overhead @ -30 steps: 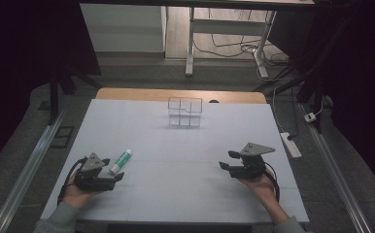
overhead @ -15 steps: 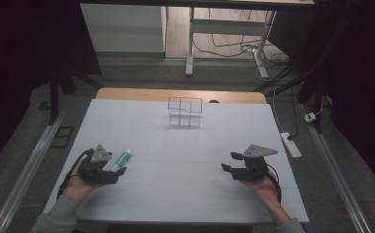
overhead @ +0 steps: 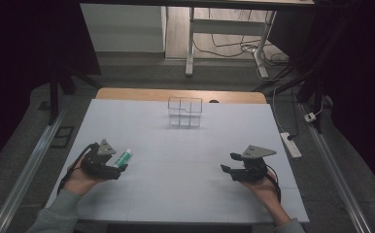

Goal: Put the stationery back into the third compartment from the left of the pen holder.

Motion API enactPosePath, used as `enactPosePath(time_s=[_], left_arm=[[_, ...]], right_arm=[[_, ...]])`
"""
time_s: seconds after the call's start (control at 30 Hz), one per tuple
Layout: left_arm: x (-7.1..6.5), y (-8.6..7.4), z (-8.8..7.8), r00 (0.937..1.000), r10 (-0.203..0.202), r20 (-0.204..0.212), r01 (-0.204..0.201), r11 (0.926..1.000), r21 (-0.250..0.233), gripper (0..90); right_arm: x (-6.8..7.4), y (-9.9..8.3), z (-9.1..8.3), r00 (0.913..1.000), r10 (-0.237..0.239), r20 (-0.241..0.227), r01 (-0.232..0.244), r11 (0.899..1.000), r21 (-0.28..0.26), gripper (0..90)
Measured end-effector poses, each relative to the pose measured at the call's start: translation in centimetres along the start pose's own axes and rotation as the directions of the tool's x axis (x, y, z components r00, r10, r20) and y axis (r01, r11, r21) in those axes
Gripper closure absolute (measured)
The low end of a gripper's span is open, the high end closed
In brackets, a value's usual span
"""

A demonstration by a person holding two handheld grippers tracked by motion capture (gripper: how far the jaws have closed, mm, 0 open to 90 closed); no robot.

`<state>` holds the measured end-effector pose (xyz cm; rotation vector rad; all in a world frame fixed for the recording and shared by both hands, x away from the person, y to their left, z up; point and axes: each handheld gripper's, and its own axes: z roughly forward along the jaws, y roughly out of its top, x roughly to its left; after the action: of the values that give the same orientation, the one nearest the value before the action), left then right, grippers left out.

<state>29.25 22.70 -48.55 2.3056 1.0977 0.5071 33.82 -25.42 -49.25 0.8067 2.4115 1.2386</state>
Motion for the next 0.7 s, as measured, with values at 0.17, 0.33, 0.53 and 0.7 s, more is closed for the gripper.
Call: enactPosePath(time_s=[0.17,0.33,0.53,0.7], left_arm=[[0.3,-0.3,0.8,0.9997,-0.014,-0.020,0.014,0.9993,0.034,22.7],[0.8,-0.6,2.0,0.9994,-0.027,-0.022,0.029,0.9967,0.076,22.6],[1.9,-0.7,3.3,0.9979,-0.054,-0.035,0.058,0.9902,0.127,23.7],[2.0,-0.6,4.2,0.9989,-0.045,-0.013,0.047,0.9819,0.183,27.4]], right_arm=[[0.1,-0.1,0.1,1.0000,-0.007,0.000,0.007,1.000,0.007,36.8],[0.1,-0.2,0.3,0.9998,-0.014,0.011,0.014,1.000,0.021,36.5],[0.1,-0.1,0.2,0.9994,-0.023,0.024,0.022,1.000,0.021,36.5],[-0.1,-0.2,0.2,0.9995,-0.019,0.025,0.018,0.999,0.027,36.1]])
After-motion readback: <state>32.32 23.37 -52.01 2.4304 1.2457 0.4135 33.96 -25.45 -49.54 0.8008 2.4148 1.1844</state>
